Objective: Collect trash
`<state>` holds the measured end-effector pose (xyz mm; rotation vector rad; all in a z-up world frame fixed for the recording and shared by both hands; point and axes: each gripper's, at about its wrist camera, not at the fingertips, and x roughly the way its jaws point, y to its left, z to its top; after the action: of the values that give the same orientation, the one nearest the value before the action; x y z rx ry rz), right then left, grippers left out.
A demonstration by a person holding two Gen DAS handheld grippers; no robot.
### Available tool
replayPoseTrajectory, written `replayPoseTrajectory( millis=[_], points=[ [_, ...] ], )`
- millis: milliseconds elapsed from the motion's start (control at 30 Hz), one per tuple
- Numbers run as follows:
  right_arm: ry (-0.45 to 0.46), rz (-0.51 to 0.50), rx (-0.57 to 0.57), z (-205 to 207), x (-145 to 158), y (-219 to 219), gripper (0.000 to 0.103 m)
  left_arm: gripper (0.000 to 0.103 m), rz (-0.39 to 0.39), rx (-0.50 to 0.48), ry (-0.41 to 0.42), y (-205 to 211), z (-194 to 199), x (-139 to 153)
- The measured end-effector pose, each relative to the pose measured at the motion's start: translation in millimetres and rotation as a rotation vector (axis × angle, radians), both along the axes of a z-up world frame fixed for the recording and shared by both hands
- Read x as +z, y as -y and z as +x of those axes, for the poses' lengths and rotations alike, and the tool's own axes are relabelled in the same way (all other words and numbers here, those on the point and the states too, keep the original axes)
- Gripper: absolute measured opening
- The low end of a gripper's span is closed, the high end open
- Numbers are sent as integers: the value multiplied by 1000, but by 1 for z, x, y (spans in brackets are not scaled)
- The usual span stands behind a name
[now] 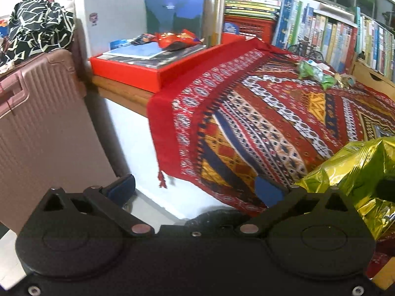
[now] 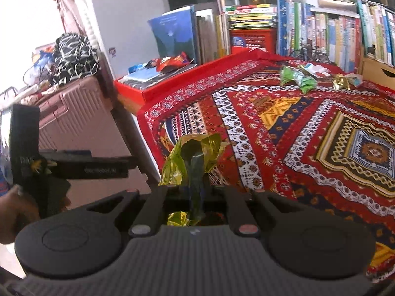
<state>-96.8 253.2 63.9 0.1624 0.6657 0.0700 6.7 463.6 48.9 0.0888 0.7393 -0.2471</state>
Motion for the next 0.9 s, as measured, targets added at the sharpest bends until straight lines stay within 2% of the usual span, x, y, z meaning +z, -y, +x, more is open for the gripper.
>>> replayPoseTrajectory(
  millis=[100, 133, 200, 300, 600, 800, 900],
  points=[
    [4, -13, 13, 6, -2, -6, 22, 103, -14, 10, -12, -9, 2, 2],
    [5, -21, 14, 8, -2, -7, 44, 103, -24, 13, -19, -12, 3, 3],
    [-11, -48, 10, 15, -4, -12, 103, 103, -35, 27, -26, -17, 3, 3],
    [19, -57, 10, 14, -4, -15, 103, 103, -38, 43, -27, -21, 3, 3],
    [-3, -72, -7, 17, -5, -11, 103, 103, -53, 66, -13, -19, 6, 3],
    [-3, -65, -37, 16, 0, -4, 103, 103, -53, 35, -5, -10, 8, 6],
    [13, -46, -42, 18, 10, -1, 103, 103, -62, -6, -33, -4, 12, 16]
  ],
)
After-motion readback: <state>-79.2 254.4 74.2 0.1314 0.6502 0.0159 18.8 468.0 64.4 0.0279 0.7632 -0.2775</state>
